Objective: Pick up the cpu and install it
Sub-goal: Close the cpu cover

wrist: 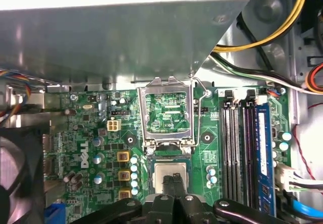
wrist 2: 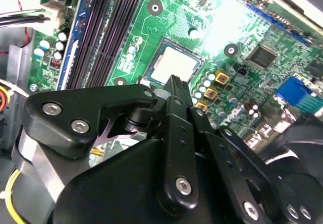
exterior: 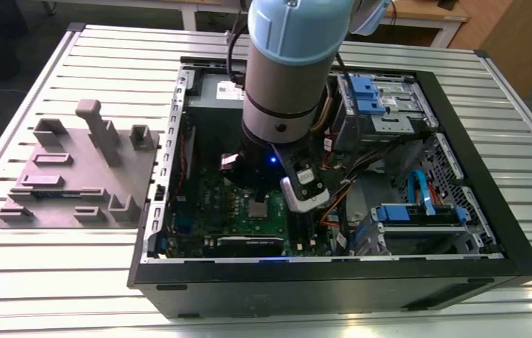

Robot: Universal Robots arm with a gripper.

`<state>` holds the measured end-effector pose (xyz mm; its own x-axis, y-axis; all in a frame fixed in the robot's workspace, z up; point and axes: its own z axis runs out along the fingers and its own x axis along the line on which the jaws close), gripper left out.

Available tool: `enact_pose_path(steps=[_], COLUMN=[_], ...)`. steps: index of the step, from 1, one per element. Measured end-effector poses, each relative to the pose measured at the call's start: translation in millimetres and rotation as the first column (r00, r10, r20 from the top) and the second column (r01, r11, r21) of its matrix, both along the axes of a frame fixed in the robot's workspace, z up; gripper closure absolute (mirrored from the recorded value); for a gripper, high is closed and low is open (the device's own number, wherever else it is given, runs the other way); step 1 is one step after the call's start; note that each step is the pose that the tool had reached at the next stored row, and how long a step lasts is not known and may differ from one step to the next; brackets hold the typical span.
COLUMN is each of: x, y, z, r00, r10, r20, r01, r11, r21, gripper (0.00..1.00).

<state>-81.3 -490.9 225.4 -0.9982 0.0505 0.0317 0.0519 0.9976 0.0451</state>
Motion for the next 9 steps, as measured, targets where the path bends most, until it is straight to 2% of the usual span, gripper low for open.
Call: enact_pose_path(steps=[6, 9], x=[0.0, -0.1], y=[0.0, 0.0], z=[9.6, 12.4], r00=[1.0000, 1.0000], r10=[0.000, 0.000], r20=[0.0022, 0.0042], r01=[0.000, 0.000], r11=[1.0000, 1.0000], r21=[0.0000, -0.0001], gripper=[0.90, 0.90])
